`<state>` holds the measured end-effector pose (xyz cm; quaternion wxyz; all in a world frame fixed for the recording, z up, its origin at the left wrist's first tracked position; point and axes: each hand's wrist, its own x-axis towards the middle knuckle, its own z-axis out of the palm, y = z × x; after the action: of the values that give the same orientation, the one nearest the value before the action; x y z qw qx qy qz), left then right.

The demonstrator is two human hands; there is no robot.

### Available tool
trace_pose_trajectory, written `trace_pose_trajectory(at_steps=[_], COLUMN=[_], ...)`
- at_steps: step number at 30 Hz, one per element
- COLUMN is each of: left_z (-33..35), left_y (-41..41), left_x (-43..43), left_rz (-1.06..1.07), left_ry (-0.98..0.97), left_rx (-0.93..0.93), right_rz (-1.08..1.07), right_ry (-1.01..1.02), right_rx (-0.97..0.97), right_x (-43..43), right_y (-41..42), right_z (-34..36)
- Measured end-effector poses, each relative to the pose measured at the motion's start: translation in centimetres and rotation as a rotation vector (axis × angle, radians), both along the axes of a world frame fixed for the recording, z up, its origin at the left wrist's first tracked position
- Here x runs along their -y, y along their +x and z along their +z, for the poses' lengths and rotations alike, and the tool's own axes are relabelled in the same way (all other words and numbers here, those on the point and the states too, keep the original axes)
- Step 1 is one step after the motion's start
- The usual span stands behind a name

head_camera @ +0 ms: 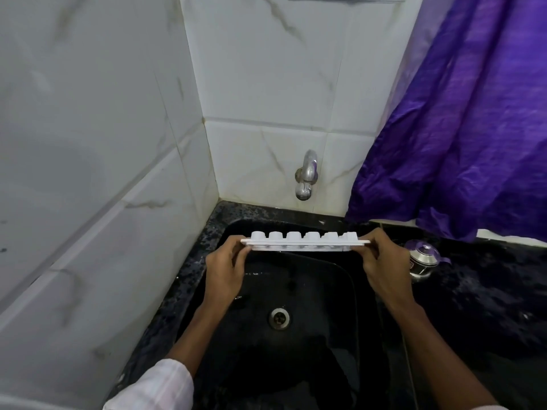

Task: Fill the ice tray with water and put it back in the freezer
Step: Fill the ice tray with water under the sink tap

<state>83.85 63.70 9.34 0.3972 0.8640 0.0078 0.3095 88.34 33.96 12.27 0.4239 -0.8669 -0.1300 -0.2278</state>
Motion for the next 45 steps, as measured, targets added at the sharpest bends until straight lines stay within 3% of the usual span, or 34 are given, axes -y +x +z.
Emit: trace_pose_trajectory(at_steps=[12, 34, 45], left_z=[0.0, -1.9, -2.9], left_y=[-2.6, -6.4, -4.0], left_x=[1.1, 2.9, 5.5], left_rz=[0.038, 0.091, -0.132], left_ry=[0.022, -0.035, -0.217], left_rx=[0.048, -0.096, -0.190], right_rz=[0.038, 0.060, -0.249], right_ry=[0.107, 0.090, 0.451], right_rx=[0.012, -0.139, -0.311], right_x=[0.7, 2.7, 4.5], right_y=[-2.2, -4.6, -8.8], right_z=[-0.3, -2.8, -4.4])
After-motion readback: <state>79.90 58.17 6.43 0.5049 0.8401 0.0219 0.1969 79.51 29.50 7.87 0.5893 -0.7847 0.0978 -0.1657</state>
